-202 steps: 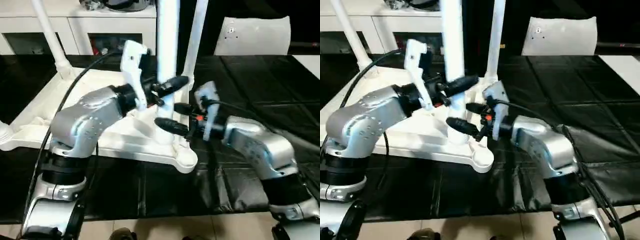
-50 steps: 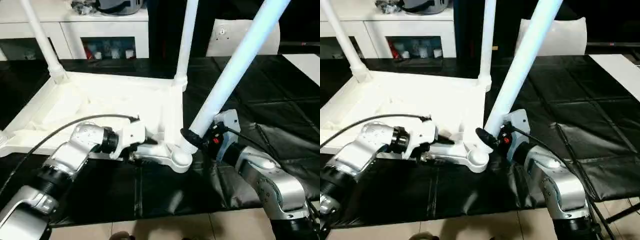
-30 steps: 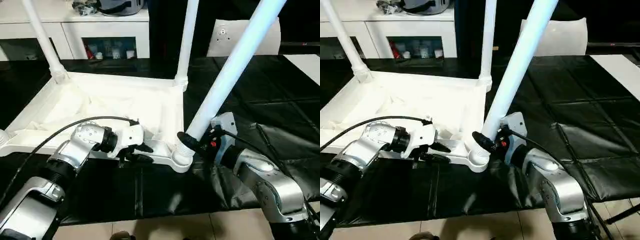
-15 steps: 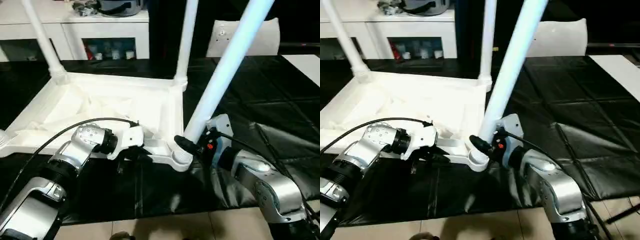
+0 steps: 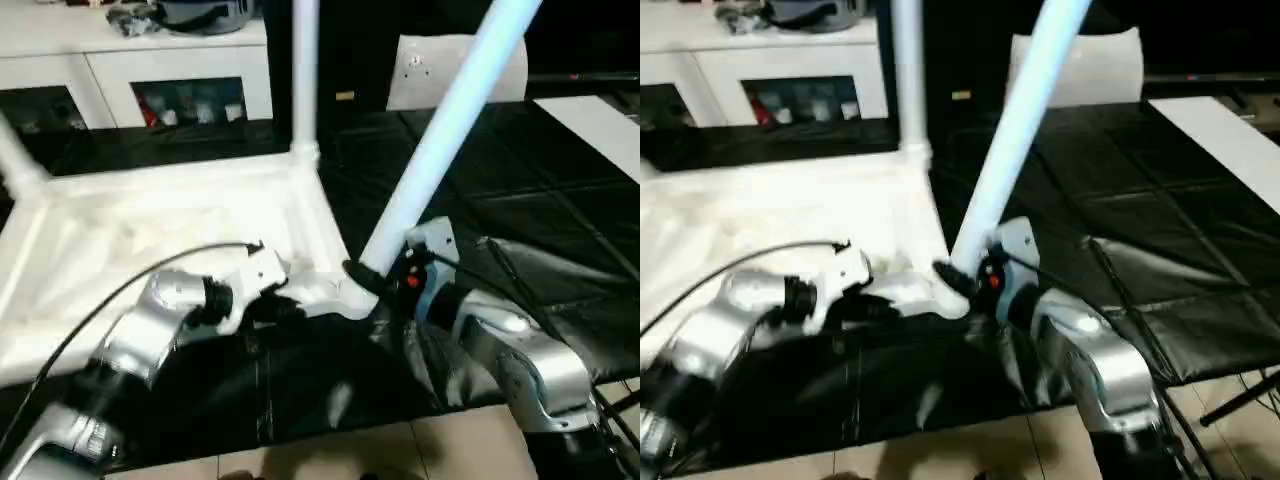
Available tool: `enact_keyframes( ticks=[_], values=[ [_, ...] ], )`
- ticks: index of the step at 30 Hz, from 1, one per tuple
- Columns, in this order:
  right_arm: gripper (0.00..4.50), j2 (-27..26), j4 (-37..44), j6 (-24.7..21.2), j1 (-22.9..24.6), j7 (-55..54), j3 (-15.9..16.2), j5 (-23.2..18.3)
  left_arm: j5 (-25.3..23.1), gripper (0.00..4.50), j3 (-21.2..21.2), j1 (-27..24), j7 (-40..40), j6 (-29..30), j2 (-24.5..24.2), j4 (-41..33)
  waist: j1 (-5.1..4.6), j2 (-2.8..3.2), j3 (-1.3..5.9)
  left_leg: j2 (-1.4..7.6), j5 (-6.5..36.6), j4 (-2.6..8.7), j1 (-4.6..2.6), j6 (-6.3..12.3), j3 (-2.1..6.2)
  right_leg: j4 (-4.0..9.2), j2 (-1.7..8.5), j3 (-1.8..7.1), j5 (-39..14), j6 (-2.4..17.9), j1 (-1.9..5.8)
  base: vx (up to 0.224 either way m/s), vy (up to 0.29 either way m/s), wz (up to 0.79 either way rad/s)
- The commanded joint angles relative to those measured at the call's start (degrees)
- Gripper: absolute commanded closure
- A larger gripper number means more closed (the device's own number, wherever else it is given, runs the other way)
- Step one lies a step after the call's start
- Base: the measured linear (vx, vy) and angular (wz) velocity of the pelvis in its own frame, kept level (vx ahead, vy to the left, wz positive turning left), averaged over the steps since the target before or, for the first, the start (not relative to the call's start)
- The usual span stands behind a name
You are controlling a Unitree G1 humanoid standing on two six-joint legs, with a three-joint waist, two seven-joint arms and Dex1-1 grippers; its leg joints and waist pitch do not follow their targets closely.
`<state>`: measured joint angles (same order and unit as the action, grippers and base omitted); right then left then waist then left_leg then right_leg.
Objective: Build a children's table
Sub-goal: Insert table leg to table base
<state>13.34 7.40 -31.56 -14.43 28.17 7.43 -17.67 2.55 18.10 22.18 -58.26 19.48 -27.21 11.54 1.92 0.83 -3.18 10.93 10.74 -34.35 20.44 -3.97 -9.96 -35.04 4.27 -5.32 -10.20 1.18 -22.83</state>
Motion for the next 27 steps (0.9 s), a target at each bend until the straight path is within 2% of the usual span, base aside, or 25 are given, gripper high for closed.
enact_keyframes(
  ticks=[1,3,4,5,7,8,10,11,12,15,16,18,19,21,23,27],
  values=[
    [2.59,-0.1,-1.5,1.8,-1.9,0.2,0.1,0.6,-0.9,4.5,-0.2,-1.6,1.8,0.9,-1.2,0.5,0.63,-0.28,3.36,1.82,13.7,4.16,-0.23,0.32,0.89,5.48,4.15,3.23,-24.2,6.7,2.62,0.0,0.0,0.0],
    [2.59,0.8,-3.0,1.7,-3.3,4.0,0.6,-0.8,-1.7,4.5,-0.1,-2.1,1.9,0.7,-1.8,0.0,0.5,-0.32,3.31,1.74,14.1,4.18,-0.11,0.43,0.97,5.52,4.07,3.19,-24.7,6.3,2.71,0.0,0.0,0.0],
    [2.59,1.3,-3.2,0.6,-3.8,6.1,0.6,-2.1,-1.9,4.5,0.0,-2.1,1.3,0.4,-2.2,-0.3,0.51,-0.29,3.42,1.85,13.7,4.15,-0.07,0.7,1.0,5.38,4.08,3.26,-23.7,6.2,2.8,0.0,0.0,0.0],
    [2.59,2.0,-3.5,-0.4,-4.3,8.7,0.6,-3.6,-2.0,4.5,0.3,-1.8,0.2,-1.0,-2.7,0.0,0.51,-0.55,3.46,1.8,13.2,4.11,0.04,1.01,0.92,5.42,4.03,3.29,-23.0,6.3,2.89,0.0,0.0,0.0],
    [2.59,2.8,-4.0,-0.6,-4.8,10.8,0.9,-4.2,-1.6,4.5,0.3,-1.4,-0.7,-1.4,-2.9,-0.2,0.66,-0.46,3.54,1.9,12.0,4.07,0.1,1.45,0.9,5.11,4.06,3.36,-20.9,6.7,2.91,0.0,0.0,0.0],
    [2.59,3.3,-4.6,-0.9,-5.1,12.0,1.1,-4.3,-1.3,4.5,0.1,-1.0,-0.9,-1.1,-2.8,0.2,0.66,-0.68,3.63,1.86,11.3,4.01,0.17,1.55,0.84,4.92,3.98,3.33,-19.7,7.1,2.99,0.0,0.0,0.0],
    [2.59,4.0,-5.6,-0.6,-5.5,13.4,1.5,-4.3,-1.2,4.5,0.1,-0.3,-1.6,-3.0,-2.7,1.2,0.7,-0.54,3.68,1.89,10.7,3.97,0.12,1.56,0.78,4.83,4.0,3.38,-18.3,7.9,2.96,0.0,0.0,0.0],
    [2.59,4.2,-6.5,-0.1,-5.8,14.4,1.7,-4.1,-0.7,4.5,0.0,-0.1,-2.0,-3.4,-2.4,1.5,0.64,-1.0,3.61,1.78,10.8,3.92,0.16,1.66,0.66,4.9,3.98,3.34,-18.7,8.1,2.91,0.0,0.0,0.0],
    [2.59,4.5,-7.1,0.4,-6.1,15.2,1.9,-4.0,-0.2,4.5,-0.2,0.2,-2.4,-3.8,-2.2,1.8,0.73,-0.98,3.62,1.73,10.9,3.91,0.12,1.68,0.69,4.89,4.02,3.27,-19.3,8.1,2.94,0.0,0.0,0.0],
    [2.59,4.9,-10.2,1.8,-7.3,16.9,2.6,-2.9,1.0,4.5,-0.3,1.0,-3.6,-5.3,-1.6,3.0,0.76,-0.95,3.48,1.83,11.6,3.89,0.02,1.43,0.7,5.22,4.2,3.3,-22.1,7.4,2.8,0.0,0.0,0.0],
    [2.59,5.0,-11.1,2.3,-7.6,17.3,2.9,-2.5,1.3,4.5,-0.4,1.1,-4.0,-5.6,-1.4,3.4,0.81,-1.17,3.45,1.76,11.6,3.88,0.02,1.51,0.7,5.34,4.23,3.23,-23.3,7.0,2.75,0.0,0.0,0.0],
    [2.59,5.7,-12.9,3.1,-8.5,18.9,3.8,-1.7,1.4,4.5,0.0,1.6,-5.1,-6.1,-1.5,4.1,0.85,-1.04,3.47,1.82,11.4,3.89,0.02,1.38,0.7,5.35,4.22,3.25,-23.3,6.9,2.73,0.0,0.0,0.0],
    [2.59,5.9,-13.3,3.3,-8.7,19.2,4.1,-1.4,1.2,4.5,0.2,1.8,-5.5,-6.3,-1.6,4.4,0.81,-1.25,3.47,1.82,11.4,3.89,0.08,1.48,0.74,5.26,4.22,3.19,-23.5,6.8,2.81,0.0,0.0,0.0],
    [2.59,6.1,-13.9,3.6,-9.0,19.5,4.6,-1.0,1.0,4.5,0.5,2.1,-6.1,-6.6,-1.8,4.8,0.9,-1.2,3.53,1.83,10.7,3.89,0.09,1.6,0.72,5.23,4.22,3.27,-22.9,6.8,2.78,0.0,0.0,0.0],
    [2.59,6.5,-15.3,4.8,-9.6,20.0,5.3,0.4,0.8,4.5,0.9,2.5,-7.3,-8.1,-2.0,5.4,0.95,-1.49,3.62,1.89,10.2,3.87,0.13,1.73,0.67,5.02,4.17,3.27,-21.5,7.0,2.8,0.0,0.0,0.0],
    [2.59,6.5,-16.2,5.4,-9.8,20.4,5.7,1.0,0.7,4.5,1.5,2.7,-8.7,-8.5,-2.5,5.3,1.05,-1.38,3.65,1.96,9.9,3.9,0.05,1.66,0.66,4.81,4.23,3.32,-20.1,7.8,2.81,0.0,0.0,0.0]
  ],
)
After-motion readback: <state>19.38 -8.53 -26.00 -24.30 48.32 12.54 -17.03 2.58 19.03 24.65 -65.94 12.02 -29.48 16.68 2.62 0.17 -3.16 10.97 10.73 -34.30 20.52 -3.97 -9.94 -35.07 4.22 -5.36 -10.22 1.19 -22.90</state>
